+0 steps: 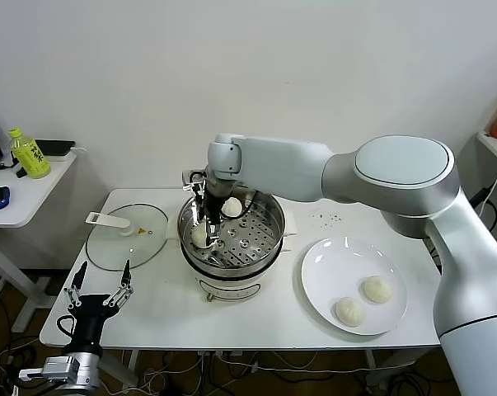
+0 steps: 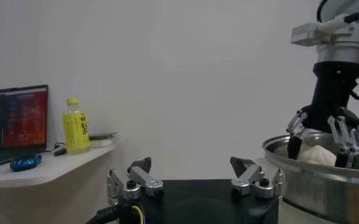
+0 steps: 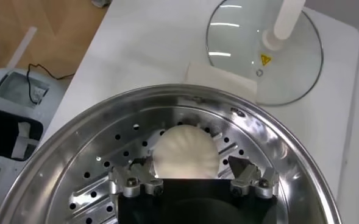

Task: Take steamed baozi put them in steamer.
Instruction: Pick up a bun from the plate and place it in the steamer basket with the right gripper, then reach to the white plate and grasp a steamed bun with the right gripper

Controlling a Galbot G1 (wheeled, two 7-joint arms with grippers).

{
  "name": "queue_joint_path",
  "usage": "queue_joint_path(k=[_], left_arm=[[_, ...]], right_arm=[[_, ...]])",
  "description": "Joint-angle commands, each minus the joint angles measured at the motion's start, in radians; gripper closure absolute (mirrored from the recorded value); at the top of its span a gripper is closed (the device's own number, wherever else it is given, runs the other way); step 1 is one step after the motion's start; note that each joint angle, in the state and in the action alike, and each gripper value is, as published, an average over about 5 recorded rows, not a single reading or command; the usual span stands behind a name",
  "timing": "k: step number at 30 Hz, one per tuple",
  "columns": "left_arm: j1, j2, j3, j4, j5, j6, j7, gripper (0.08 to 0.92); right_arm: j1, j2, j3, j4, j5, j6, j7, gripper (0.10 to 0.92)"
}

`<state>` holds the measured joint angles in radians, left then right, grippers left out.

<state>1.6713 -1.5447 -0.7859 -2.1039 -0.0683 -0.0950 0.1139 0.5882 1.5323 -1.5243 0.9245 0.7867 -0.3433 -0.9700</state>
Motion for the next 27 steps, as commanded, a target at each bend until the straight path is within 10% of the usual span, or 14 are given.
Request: queue_joint_path(k=[1, 27], left_arm=[[-0.006, -0.005, 0.004, -0.005, 0.006, 0.009, 0.001, 0.177], [0.031, -0.011, 0.009, -0.020, 0.031, -0.003, -0.007, 0.177]], right_arm=[[0.095, -0.096, -0.017, 0.108, 0.034, 0.002, -0.003, 0.203], [0.455, -0.871, -0.232, 0.668, -0.270, 0.195, -0.120, 0.203]])
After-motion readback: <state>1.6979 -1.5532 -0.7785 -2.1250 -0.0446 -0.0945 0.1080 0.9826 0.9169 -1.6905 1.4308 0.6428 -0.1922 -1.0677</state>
